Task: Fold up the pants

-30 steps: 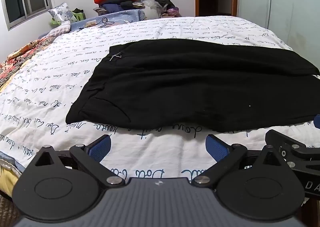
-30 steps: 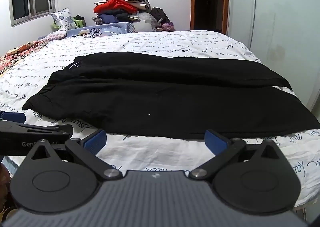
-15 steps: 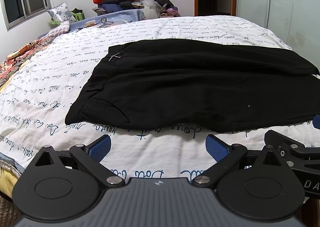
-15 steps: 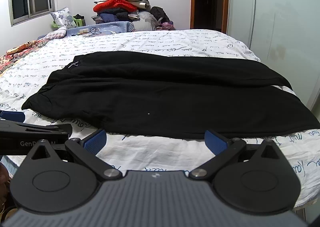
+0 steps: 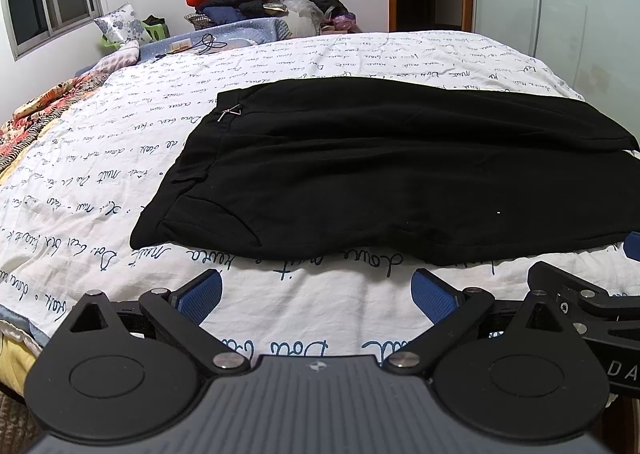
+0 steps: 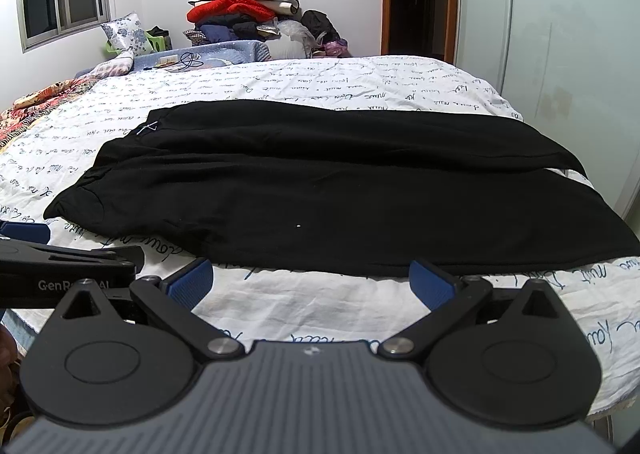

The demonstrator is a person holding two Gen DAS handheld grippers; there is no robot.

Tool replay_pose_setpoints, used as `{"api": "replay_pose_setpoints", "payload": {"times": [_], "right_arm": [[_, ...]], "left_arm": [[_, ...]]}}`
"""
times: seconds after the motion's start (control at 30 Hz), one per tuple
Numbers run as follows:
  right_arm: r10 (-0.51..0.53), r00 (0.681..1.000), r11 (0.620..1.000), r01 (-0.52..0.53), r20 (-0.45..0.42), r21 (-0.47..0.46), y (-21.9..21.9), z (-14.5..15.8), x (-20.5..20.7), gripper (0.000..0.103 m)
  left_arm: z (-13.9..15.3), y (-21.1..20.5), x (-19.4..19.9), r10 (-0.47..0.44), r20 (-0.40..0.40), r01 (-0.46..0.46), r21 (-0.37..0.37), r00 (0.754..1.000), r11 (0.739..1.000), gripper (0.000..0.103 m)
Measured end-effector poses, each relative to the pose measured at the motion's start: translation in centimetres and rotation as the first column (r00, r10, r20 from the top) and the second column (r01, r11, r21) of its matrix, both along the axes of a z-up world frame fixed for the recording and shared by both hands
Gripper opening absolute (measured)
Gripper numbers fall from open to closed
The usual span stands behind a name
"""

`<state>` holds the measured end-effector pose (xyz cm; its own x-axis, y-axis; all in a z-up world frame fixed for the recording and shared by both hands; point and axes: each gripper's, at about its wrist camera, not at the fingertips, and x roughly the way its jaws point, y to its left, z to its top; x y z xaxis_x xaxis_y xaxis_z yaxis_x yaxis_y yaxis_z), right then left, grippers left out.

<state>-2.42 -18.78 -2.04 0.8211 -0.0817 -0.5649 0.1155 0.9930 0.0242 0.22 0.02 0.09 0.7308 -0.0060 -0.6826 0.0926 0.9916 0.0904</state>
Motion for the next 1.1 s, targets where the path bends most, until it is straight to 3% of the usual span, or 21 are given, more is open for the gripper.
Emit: {"api": "replay_pose_setpoints", "payload": {"times": [0.93,1.1], "right_arm": [[-0.002,1.000,1.000,0.003,-0.015,0.012,-0.09,-0.31,0.28,0.103],[-0.006,1.000,1.000,0.006,-0.013,0.017,-0.26,-0.39,0.17,0.103]], "left_arm": [[-0.55,0.23,0.02,-0.006,-0.011,0.006,-0.007,1.000,1.000,0.101],[-0.44,0.52,-0.03,-0.010,-0.012,0.010,-0.036,1.000,0.999,0.101]]}}
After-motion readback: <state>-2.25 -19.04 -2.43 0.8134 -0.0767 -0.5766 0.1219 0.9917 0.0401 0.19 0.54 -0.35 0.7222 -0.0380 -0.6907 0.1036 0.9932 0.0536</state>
